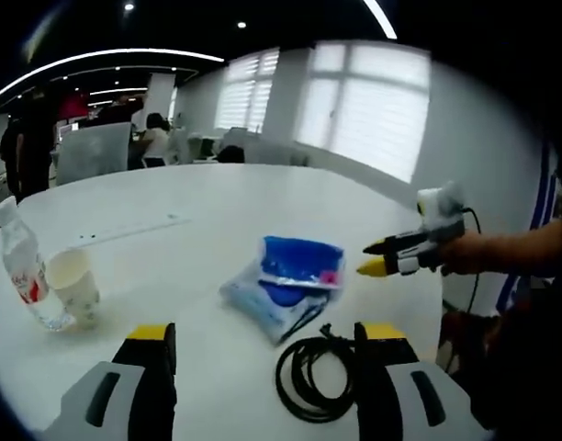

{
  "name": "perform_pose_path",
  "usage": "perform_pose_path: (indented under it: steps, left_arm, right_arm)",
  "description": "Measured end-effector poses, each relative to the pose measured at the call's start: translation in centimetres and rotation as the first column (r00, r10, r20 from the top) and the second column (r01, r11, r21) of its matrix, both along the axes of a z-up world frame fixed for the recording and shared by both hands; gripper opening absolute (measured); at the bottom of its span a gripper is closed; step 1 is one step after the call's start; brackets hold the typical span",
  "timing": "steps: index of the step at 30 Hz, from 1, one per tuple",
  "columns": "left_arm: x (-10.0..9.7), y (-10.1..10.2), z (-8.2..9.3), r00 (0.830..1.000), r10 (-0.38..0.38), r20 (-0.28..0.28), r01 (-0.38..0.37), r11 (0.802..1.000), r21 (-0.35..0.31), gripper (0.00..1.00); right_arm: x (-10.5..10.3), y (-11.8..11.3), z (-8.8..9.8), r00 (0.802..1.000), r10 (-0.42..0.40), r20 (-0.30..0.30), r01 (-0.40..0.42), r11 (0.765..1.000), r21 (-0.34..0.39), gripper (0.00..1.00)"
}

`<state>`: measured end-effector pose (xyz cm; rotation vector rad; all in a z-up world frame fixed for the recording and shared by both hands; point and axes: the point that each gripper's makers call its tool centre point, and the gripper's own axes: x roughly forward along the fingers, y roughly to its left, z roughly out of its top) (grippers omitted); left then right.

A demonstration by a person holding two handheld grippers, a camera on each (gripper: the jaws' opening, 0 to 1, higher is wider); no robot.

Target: Arrange the tabletop items into an orderly group along one side of the table until the central work area is clear of visible clutter.

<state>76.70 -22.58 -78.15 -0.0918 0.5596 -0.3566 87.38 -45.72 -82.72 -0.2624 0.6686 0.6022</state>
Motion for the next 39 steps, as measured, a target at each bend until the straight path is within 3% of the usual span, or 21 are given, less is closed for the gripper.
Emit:
perform_pose_path:
  steps: [14,29,39]
  left_arm:
    - [1.5,-1.8,-3.0,0.997,0.014,-0.076,-0.016,1.000,-0.022,0.62]
    - [4.6,-3.8,-6.2,0.984,0.024,-0.175,-0.042,0.994,-0.098,0.48]
    - [5.0,-4.2,-7.9,0.968,0.039,-0.247,-0.061,0.995,-0.084,0.37]
  right_arm:
    - [3.1,-0.2,-1.8,1.000,0.000,-0.017,0.001,1.000,0.028,0.27]
    - [4.1,0.3,-3.4,0.998,0.006,-0.065,-0.001,0.997,0.083,0.18]
    - [4.1,0.6,-4.1,0.996,0.010,-0.090,0.001,0.992,0.126,0.11]
